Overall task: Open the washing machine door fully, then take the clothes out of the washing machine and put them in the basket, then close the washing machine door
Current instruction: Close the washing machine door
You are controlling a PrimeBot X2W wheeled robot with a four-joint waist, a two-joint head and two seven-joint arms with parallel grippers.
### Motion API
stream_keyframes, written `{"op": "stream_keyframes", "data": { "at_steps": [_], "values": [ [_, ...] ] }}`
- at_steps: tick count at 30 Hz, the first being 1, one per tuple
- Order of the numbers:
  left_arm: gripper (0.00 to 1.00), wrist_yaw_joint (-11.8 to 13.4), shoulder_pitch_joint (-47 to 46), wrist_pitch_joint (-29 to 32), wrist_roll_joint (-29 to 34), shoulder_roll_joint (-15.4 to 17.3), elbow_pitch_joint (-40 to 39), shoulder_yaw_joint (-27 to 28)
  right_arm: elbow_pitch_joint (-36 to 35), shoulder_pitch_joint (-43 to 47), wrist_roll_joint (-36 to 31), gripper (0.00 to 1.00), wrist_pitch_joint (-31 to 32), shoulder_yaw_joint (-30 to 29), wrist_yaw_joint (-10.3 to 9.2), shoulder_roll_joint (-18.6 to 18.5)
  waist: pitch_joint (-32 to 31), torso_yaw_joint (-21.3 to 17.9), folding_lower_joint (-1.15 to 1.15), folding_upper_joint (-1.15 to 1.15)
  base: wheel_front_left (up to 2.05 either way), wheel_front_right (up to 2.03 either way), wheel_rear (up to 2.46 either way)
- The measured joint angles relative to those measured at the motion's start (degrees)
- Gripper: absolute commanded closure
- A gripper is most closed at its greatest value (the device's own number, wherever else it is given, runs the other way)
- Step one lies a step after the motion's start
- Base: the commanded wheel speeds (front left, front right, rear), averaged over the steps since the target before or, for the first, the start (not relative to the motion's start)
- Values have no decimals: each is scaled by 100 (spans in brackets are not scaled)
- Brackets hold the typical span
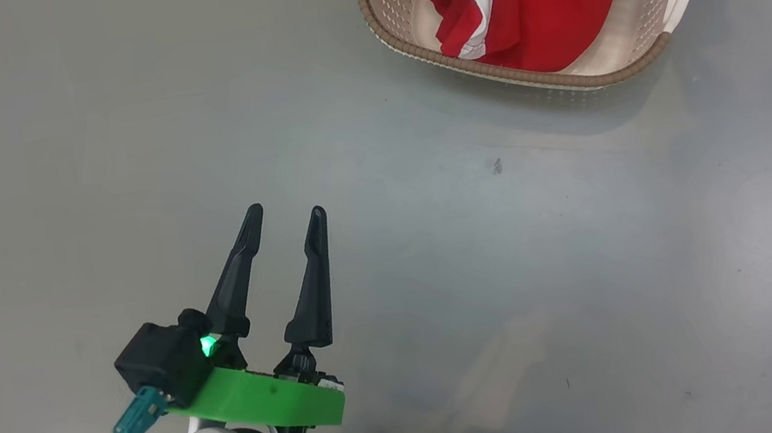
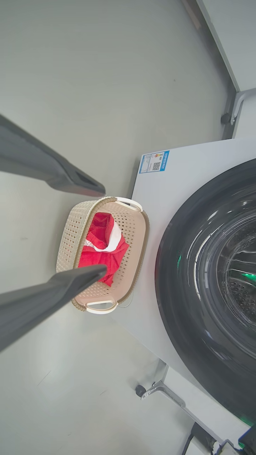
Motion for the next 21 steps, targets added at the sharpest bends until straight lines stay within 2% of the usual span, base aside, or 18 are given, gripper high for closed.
{"op": "stream_keyframes", "data": {
  "at_steps": [11, 21],
  "values": [
    [0, 0, -180, 0, -240, -19, 9, -60, 348, -647, -261, 100, 123, -158, -12, -319, 246, 182, 0, 0, 0, 0, 0],
    [0, 0, -258, 0, -267, -26, 75, -80, 579, -805, -231, 100, 64, -226, -56, -197, 304, 217, 0, 0, 0, 0, 0]
  ]
}}
